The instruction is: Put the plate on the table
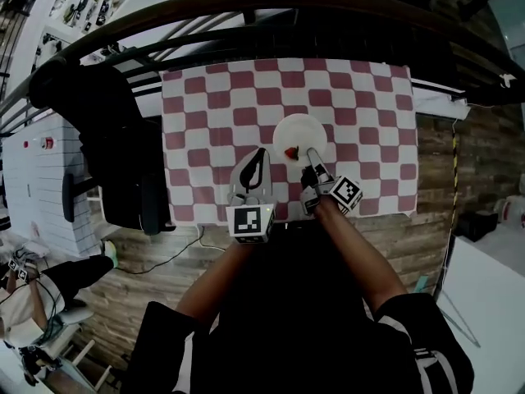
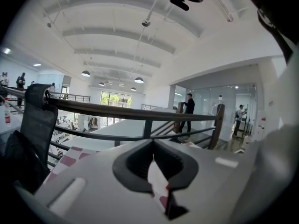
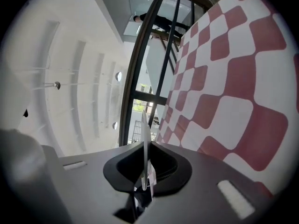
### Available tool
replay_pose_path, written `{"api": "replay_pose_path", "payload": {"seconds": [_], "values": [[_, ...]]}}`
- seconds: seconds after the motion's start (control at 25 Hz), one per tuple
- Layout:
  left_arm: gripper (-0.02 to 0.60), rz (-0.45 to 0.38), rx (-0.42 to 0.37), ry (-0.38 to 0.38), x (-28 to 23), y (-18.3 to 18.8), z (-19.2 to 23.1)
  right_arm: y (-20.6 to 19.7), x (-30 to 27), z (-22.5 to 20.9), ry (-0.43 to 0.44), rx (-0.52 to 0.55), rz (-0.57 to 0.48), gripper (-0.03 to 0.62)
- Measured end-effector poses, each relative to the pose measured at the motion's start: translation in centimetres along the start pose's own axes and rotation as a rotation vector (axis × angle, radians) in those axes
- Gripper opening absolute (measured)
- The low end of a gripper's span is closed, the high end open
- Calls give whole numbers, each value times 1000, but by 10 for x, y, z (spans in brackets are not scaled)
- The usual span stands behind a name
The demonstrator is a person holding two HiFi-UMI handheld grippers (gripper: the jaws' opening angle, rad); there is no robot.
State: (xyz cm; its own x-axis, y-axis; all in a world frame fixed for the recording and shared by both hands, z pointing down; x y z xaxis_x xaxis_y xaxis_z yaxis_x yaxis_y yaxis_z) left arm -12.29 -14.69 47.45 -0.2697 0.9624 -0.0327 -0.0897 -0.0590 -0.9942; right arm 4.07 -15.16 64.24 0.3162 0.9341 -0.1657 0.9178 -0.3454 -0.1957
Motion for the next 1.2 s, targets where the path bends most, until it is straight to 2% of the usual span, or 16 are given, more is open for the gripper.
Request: {"api": "replay_pose_path", "payload": {"seconds": [0.12, 0.28, 0.36, 0.44, 0.76, 0.96, 1.12, 1.2], "values": [[9, 33, 4, 3, -8, -12, 5, 1, -11, -17, 18, -31, 5, 17], [9, 62, -3, 14, -14, -18, 12, 3, -14, -52, -105, -5, 13, 18], [9, 74, -1, 30, -15, -21, 14, 1, -23, -58, -67, -26, 14, 18], [9, 93, 10, 37, -15, -24, 15, 0, -27, -66, -65, -40, 19, 18], [9, 83, 36, -19, -23, -29, 8, -2, -37, -89, -85, -69, 75, 15], [9, 100, -29, -58, -24, -31, 2, -9, -40, -100, -137, -45, 139, 15], [9, 93, 8, -54, -27, -30, -3, -10, -38, -107, -164, -69, 134, 17], [9, 81, -1, -77, -28, -27, -8, -10, -39, -108, -170, -71, 135, 20]]}}
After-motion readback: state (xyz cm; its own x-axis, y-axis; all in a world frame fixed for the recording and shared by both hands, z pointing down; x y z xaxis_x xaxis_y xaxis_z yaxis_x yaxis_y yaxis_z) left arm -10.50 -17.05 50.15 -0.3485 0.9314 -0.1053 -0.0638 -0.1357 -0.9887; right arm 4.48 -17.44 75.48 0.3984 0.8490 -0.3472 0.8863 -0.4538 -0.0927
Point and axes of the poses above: the fingertips, and each gripper's own axes: x backward along the fingers, z to its left, y out of its top, the point moved 3 cm from there along x, backward along the fingers, and after that the axes turned 15 degrees about -z, right-handed, at the moved point
